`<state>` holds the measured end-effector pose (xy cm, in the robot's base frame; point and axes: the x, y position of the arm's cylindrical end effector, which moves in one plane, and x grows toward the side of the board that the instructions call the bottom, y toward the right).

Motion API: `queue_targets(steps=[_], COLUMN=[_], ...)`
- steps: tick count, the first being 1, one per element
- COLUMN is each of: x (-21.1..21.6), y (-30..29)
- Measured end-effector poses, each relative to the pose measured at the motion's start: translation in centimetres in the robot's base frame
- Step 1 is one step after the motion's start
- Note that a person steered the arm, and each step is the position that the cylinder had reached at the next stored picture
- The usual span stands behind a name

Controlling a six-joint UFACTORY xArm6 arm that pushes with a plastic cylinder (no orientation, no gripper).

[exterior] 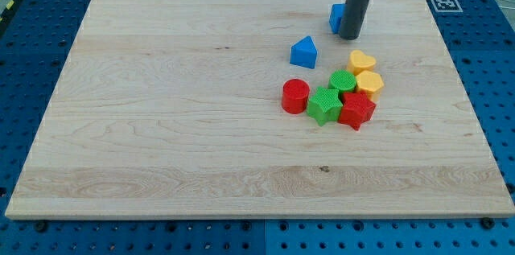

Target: Push blue triangle into the blue cube

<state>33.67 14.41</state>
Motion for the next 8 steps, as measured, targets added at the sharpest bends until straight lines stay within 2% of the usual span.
queue_targets(steps=[1,5,7,8], x=[2.5,7.6,7.6,5.4], y=[-0.3,-4.1,-8.1,-8.1])
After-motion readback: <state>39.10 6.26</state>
